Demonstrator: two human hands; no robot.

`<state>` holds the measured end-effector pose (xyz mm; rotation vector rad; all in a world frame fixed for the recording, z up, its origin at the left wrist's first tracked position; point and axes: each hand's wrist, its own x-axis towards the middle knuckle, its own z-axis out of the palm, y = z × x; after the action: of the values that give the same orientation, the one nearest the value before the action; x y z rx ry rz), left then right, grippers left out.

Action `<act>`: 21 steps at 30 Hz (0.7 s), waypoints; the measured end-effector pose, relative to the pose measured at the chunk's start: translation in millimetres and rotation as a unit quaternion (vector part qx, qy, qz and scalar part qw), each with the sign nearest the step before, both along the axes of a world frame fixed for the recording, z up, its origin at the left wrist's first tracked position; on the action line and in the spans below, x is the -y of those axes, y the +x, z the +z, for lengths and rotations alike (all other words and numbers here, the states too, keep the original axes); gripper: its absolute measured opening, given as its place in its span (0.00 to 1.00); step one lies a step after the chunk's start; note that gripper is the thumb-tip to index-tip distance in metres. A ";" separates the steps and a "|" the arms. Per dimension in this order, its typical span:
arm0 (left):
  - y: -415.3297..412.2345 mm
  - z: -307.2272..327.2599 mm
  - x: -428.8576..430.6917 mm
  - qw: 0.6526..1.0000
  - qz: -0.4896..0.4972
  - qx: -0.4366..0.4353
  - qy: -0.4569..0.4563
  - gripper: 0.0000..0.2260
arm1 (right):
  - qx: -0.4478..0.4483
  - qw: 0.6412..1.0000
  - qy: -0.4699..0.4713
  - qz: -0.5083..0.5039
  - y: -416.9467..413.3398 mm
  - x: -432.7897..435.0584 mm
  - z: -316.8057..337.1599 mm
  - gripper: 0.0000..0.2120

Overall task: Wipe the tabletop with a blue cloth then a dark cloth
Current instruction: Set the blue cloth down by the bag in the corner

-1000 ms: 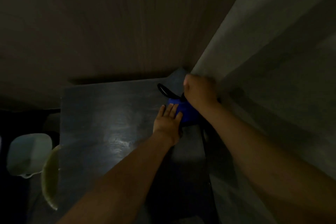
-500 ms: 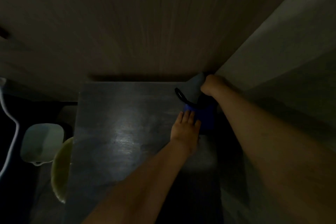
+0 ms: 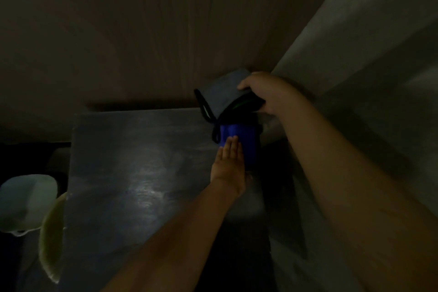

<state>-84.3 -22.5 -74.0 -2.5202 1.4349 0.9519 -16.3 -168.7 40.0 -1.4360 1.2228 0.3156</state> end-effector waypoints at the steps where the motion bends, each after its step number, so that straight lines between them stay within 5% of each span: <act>1: 4.5 0.1 3.5 1.000 0.002 0.006 0.003 0.39 | 0.007 0.999 0.033 -0.037 -3.8 -0.8 1.0 0.02; 7: 37.2 -5.0 27.1 0.998 0.060 -0.010 -0.018 0.41 | 0.001 0.987 0.088 -0.138 -21.3 -7.1 -14.5 0.08; 9: 39.4 -9.5 24.2 0.995 0.075 -0.056 -0.035 0.33 | -0.014 0.995 0.039 -0.092 -25.7 -12.2 -26.2 0.08; 12: 39.3 -12.5 -0.4 0.988 0.066 -0.060 -0.124 0.21 | -0.085 0.992 -0.082 0.036 -34.1 -22.1 -54.9 0.20; 17: 40.0 -25.5 -49.5 0.967 0.057 0.051 -0.245 0.22 | -0.148 0.951 -0.259 0.086 -49.9 -33.6 -83.3 0.22; 21: 45.6 -11.5 -62.8 0.946 0.197 0.073 -0.247 0.18 | -0.148 0.919 -0.331 0.154 -57.8 -46.1 -83.9 0.31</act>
<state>-38.7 40.4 -85.5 -3.2502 1.2742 0.4576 -74.1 -122.6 -43.9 -2.2436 1.4184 0.3594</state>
